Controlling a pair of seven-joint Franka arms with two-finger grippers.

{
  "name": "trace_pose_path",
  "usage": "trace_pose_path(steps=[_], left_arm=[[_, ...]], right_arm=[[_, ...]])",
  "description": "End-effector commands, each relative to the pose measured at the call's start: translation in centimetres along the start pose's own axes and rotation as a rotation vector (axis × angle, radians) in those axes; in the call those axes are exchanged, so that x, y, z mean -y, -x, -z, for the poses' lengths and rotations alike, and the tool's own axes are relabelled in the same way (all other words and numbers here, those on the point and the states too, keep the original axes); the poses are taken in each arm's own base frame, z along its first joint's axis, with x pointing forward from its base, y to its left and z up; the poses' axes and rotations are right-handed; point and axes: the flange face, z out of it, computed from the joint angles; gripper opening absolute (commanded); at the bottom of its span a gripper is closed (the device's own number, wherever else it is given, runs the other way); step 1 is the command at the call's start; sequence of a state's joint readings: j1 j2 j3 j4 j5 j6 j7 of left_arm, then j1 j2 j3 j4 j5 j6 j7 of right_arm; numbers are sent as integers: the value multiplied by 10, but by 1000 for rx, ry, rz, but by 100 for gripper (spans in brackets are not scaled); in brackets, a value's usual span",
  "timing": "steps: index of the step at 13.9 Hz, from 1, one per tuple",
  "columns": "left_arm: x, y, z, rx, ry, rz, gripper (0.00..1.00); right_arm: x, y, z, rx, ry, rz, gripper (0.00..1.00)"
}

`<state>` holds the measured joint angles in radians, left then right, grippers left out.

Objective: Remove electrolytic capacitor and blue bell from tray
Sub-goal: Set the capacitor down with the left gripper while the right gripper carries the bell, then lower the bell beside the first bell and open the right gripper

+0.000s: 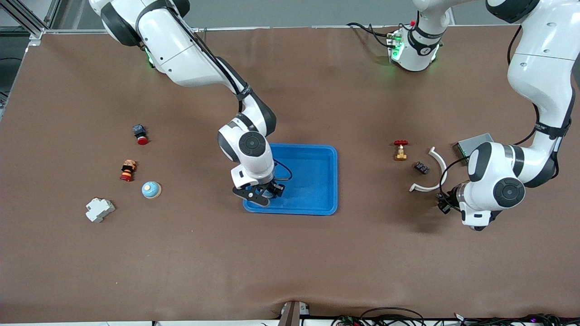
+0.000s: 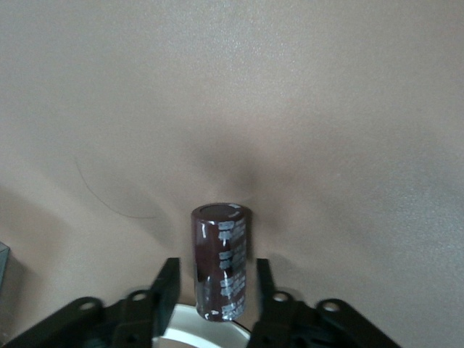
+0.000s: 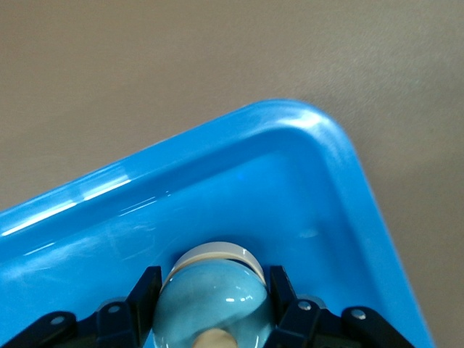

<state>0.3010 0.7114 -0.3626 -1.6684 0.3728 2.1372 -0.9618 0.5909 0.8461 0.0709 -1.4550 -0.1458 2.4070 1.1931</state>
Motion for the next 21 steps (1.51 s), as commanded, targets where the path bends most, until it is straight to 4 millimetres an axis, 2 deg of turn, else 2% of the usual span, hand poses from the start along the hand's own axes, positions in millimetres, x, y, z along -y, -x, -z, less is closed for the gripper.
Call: trace_pose_path(steps=[1,2,3,4,6,7,9,10,13,15,16,18,19,21], left_arm=[[-1,-1,4,-27,0,-16,74],[-2,0,4,-27,3,-14,76],[-3,-2,8,-34,8,-2,100],[-4,-2,16,-44,13,2,100],[-7,-2,42,-61,34,8,100],[-8,1,54,-67,32,4,100],[-25,19,96,-72,57,-23,100],[-25,24,124,-90,61,-27,100],[-17,41,195,-152,69,-44,100],[-13,62,256,-184,94,-60,100],[-9,69,279,-175,104,-65,100],[2,78,317,-112,116,-125,100],[9,81,329,-110,109,-174,100],[18,80,336,-97,119,-273,100]], right_arm=[[21,2,27,55,7,-67,0],[24,-4,41,69,39,-65,0],[24,-13,53,82,61,-39,0],[17,-24,59,109,98,60,0],[-9,-64,68,201,102,242,0],[-26,-91,76,211,83,311,0],[-55,-132,80,206,73,455,0],[-75,-156,79,210,64,520,0],[-125,-206,72,207,69,701,0],[-149,-224,73,180,131,799,0],[-167,-231,68,159,163,828,0],[-207,-246,55,111,142,913,0],[-230,-257,49,93,131,941,0],[-265,-271,35,80,119,1000,0]])
